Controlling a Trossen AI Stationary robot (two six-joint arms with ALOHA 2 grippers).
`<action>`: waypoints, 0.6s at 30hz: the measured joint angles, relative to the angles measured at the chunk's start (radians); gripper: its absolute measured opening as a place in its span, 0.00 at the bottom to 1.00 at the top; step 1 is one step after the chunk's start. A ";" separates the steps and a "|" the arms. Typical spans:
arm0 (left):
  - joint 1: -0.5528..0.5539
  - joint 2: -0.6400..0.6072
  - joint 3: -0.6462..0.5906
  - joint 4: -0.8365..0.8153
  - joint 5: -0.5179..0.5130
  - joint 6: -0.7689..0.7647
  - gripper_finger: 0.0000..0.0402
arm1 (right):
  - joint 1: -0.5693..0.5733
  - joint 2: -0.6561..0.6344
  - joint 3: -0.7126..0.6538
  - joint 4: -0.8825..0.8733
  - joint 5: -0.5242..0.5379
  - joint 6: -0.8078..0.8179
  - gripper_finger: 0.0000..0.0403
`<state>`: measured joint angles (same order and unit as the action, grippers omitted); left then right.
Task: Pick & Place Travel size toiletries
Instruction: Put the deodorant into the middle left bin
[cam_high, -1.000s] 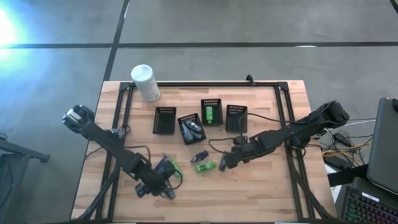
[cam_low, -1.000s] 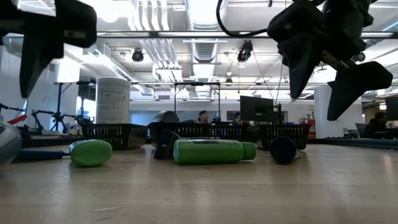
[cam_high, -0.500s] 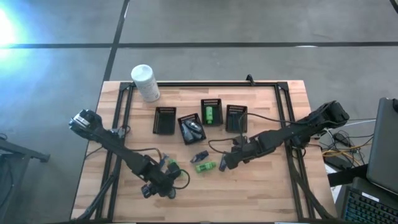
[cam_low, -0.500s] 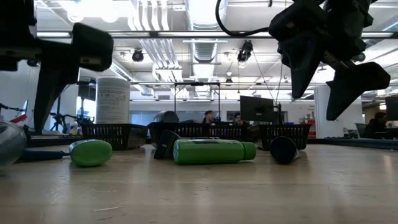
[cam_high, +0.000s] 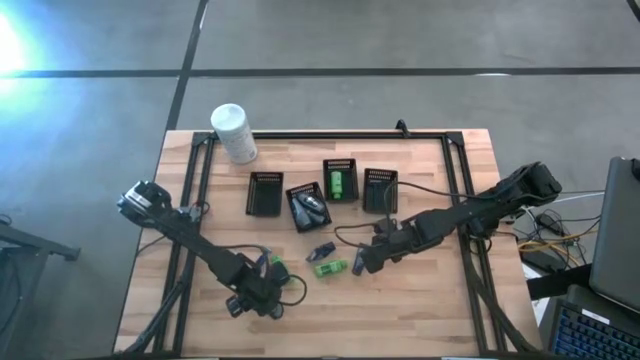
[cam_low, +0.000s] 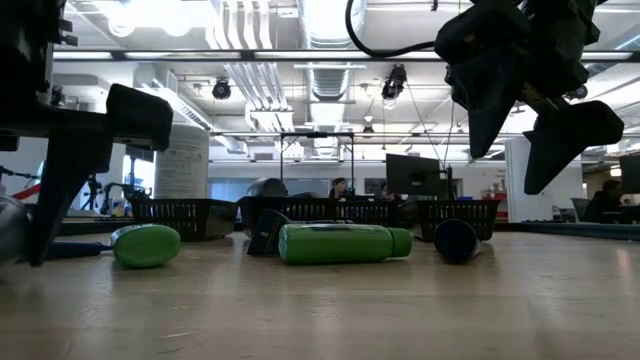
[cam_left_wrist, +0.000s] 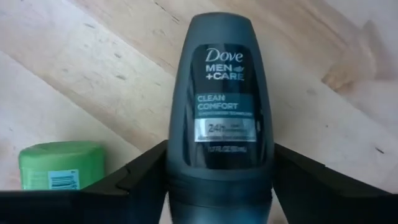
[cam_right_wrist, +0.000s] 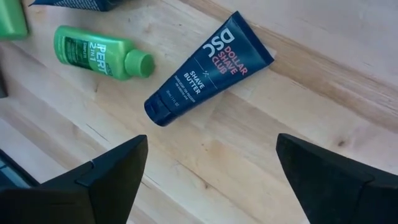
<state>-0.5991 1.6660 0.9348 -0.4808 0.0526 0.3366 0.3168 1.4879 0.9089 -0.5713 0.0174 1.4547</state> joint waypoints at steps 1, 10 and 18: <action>0.000 -0.001 0.001 0.000 -0.001 -0.010 0.61 | 0.000 0.000 0.000 0.000 0.000 -0.004 0.88; 0.004 -0.040 0.037 -0.037 -0.053 -0.083 0.52 | 0.000 0.000 0.000 0.002 0.000 -0.019 0.86; 0.100 -0.171 0.099 -0.179 -0.134 -0.080 0.52 | -0.001 0.000 0.000 0.007 0.000 -0.022 0.79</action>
<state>-0.4989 1.4952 1.0341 -0.6599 -0.0811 0.2569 0.3161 1.4876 0.9089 -0.5646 0.0177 1.4322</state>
